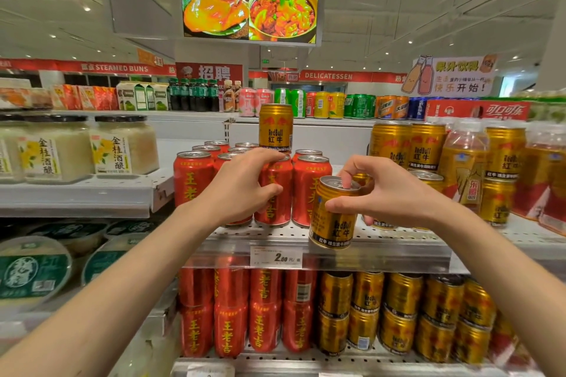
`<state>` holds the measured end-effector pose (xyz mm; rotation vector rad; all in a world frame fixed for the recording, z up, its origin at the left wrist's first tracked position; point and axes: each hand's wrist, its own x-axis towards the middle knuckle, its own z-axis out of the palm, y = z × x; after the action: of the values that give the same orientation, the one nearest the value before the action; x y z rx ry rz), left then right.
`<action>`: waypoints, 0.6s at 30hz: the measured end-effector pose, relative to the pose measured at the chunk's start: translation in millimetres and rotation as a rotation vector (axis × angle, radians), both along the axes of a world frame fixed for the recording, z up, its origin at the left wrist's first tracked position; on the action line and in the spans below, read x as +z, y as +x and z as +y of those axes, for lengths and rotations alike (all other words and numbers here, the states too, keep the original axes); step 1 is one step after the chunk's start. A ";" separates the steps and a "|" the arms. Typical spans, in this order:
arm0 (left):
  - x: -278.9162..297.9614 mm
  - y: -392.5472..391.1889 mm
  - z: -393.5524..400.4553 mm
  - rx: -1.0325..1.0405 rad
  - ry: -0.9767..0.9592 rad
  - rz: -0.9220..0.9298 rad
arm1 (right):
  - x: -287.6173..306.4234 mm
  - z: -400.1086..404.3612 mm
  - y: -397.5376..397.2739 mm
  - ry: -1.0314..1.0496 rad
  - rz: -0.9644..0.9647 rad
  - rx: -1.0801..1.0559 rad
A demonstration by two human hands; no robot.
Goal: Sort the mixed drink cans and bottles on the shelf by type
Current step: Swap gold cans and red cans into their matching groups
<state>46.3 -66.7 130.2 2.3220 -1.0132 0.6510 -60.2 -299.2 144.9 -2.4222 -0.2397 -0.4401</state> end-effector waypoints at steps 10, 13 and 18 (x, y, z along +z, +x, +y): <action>-35.1 -6.3 6.1 -0.123 -0.372 -0.131 | -3.3 4.5 -4.4 0.112 -0.009 -0.036; -43.5 -11.3 5.8 -0.166 -0.443 -0.197 | -8.2 7.2 -6.2 0.185 -0.035 -0.053; -47.5 -0.3 -2.5 -0.148 -0.406 -0.165 | -13.5 9.8 -5.3 0.246 -0.054 -0.102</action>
<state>46.0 -69.2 82.8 1.8490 -1.0051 0.9056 -65.5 -289.5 131.3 -2.1894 -0.0796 -0.5479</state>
